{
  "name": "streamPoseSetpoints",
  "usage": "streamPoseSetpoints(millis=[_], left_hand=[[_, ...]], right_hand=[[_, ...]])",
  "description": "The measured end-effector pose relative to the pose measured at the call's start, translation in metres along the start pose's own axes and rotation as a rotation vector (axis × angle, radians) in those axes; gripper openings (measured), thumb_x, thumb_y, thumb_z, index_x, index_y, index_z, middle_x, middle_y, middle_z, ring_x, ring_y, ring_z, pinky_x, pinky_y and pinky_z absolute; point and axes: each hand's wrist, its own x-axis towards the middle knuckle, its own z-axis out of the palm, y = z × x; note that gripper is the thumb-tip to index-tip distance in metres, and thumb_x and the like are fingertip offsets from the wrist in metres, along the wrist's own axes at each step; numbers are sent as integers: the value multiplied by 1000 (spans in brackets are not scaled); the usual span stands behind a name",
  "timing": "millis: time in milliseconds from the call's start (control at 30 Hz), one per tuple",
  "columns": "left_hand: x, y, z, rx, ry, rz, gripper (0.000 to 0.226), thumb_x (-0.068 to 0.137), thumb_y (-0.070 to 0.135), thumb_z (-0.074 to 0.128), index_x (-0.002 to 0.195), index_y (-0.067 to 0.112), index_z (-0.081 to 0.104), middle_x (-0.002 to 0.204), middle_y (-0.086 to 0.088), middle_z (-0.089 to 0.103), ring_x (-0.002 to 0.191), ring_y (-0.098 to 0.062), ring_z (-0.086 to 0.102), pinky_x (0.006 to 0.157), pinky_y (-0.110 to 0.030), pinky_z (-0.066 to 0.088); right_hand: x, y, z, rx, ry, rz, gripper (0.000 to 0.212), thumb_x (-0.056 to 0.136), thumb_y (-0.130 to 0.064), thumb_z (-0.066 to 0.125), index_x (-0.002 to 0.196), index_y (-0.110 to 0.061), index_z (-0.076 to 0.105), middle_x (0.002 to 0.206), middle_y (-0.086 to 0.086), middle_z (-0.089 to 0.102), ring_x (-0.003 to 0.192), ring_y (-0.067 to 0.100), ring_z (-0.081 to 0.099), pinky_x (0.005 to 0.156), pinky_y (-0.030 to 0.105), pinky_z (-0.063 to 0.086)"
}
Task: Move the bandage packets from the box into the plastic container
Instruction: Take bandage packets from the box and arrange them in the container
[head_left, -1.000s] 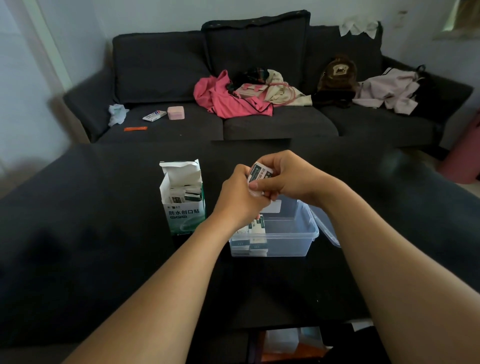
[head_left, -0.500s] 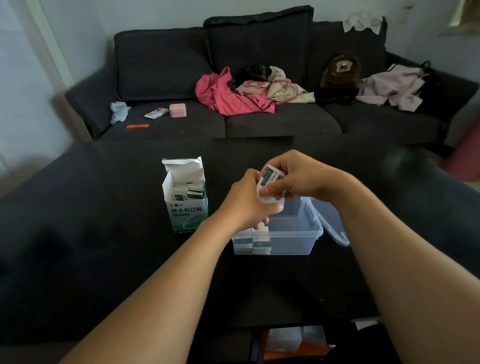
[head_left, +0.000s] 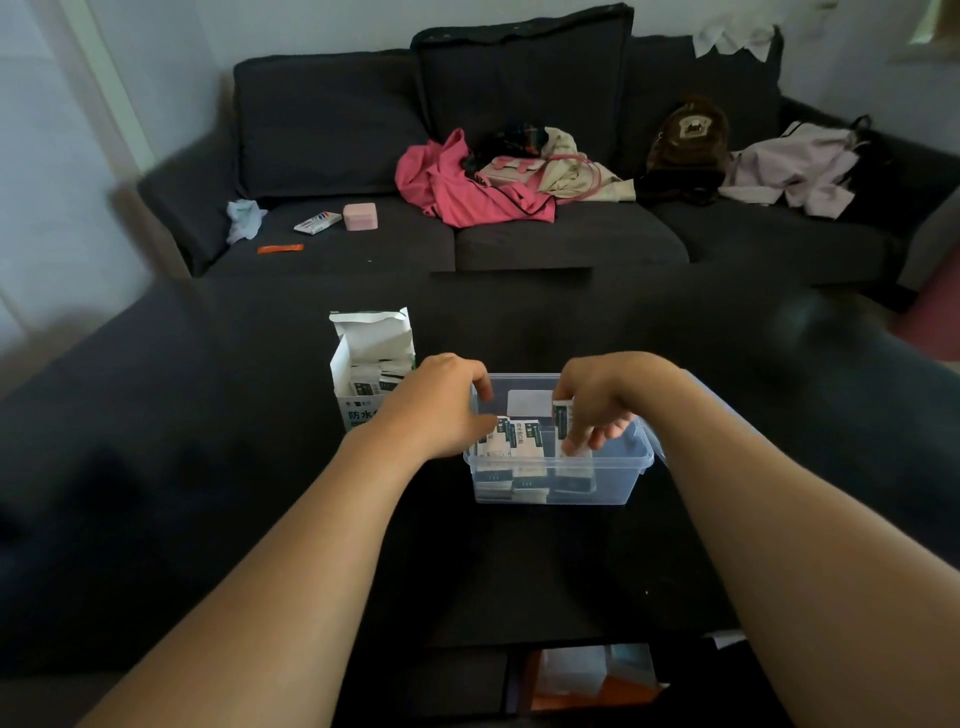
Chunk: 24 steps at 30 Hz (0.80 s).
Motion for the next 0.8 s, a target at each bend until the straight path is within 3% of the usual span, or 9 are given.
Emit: streamPoseSetpoints(millis=[133, 433, 533, 667, 800], left_hand=[[-1, 1, 3, 43, -54, -11, 22, 85, 25, 78, 104, 27, 66, 105, 6, 45, 97, -13, 48, 79, -28, 40], [-1, 2, 3, 25, -133, -35, 22, 88, 22, 74, 109, 26, 69, 109, 5, 50, 96, -14, 51, 77, -27, 41], [-1, 2, 4, 32, -138, -27, 29, 88, 24, 74, 116, 29, 68, 110, 6, 51, 97, -14, 53, 78, -27, 44], [-2, 2, 5, 30, -133, -29, 28, 89, 24, 73, 117, 28, 69, 123, 2, 57, 101, -15, 55, 81, -28, 47], [-2, 4, 6, 33, -128, -31, 27, 89, 25, 74, 115, 27, 69, 130, 0, 58, 104, -16, 57, 83, -28, 48]], right_hand=[[11, -4, 7, -12, -51, 52, 33, 92, -13, 70, 124, -7, 65, 108, 12, 73, 79, 16, 62, 61, 23, 50], [17, -4, 17, 39, -56, 87, 38, 95, -8, 64, 132, -8, 59, 121, 10, 67, 101, 20, 67, 97, 37, 56], [15, -5, 19, 2, -1, 80, 47, 93, -10, 67, 138, -11, 55, 127, 10, 63, 103, 22, 69, 94, 39, 58], [11, -6, 20, 7, -4, 76, 50, 92, -8, 67, 141, -11, 53, 134, 11, 59, 90, 20, 71, 89, 36, 61], [11, -4, 19, 64, -36, 94, 50, 93, -8, 67, 141, -10, 54, 129, 11, 64, 85, 19, 73, 79, 30, 62]])
